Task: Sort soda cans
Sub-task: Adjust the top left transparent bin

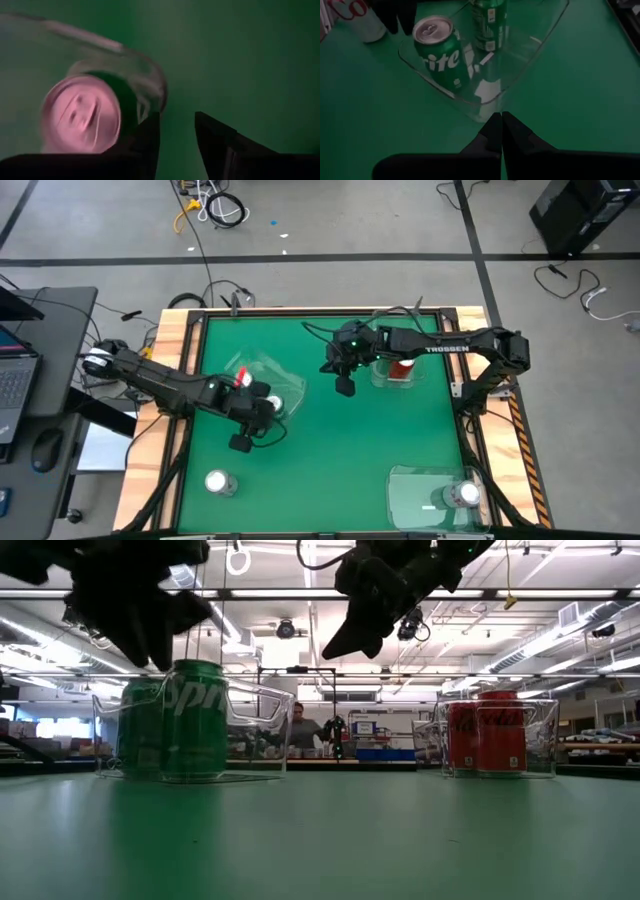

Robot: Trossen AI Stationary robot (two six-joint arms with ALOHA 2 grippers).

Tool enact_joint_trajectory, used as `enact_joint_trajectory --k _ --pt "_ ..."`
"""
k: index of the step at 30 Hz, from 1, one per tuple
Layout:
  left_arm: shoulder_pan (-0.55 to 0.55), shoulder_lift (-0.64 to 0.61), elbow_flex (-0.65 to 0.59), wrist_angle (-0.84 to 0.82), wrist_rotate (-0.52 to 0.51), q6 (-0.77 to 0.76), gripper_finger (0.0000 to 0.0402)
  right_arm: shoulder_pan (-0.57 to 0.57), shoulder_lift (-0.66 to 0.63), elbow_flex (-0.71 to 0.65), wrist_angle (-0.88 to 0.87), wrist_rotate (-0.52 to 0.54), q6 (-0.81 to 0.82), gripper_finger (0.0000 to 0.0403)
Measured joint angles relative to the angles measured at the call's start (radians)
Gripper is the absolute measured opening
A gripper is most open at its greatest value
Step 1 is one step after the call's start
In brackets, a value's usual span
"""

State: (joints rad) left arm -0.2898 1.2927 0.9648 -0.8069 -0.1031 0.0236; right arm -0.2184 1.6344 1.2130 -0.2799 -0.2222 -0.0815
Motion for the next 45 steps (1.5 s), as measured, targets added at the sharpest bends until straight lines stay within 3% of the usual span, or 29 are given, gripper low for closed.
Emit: enact_joint_trajectory --k 5,11,18,25,28,32,45 --pt "-0.077 -0.019 0.097 -0.184 -0.150 -0.251 0.0093 0.000 0.000 -0.031 0.043 -0.011 -0.007 0.0000" --pt "-0.092 -0.087 0.110 -0.423 -0.197 -0.600 0.0010 0.000 0.000 -0.054 0.083 -0.008 -0.008 0.0000" --pt "-0.090 -0.204 0.021 -0.623 -0.211 -0.985 0.0003 0.000 0.000 -0.097 0.194 0.015 0.012 0.0000" --pt "-0.089 -0.303 -0.178 -0.570 -0.195 -1.244 0.0002 -0.003 0.026 -0.108 0.265 0.074 0.050 0.0000" --pt "-0.060 -0.330 -0.272 -0.493 -0.249 -1.289 0.0001 -0.004 0.083 -0.110 0.297 0.070 0.060 0.0000" --pt "-0.022 -0.347 -0.301 -0.466 -0.386 -1.310 0.0001 -0.004 0.146 -0.110 0.339 0.066 0.097 0.0000" --pt "0.135 -0.358 -0.441 -0.145 -0.521 -1.165 0.0000 0.032 0.228 -0.108 0.377 -0.012 0.132 0.0000"
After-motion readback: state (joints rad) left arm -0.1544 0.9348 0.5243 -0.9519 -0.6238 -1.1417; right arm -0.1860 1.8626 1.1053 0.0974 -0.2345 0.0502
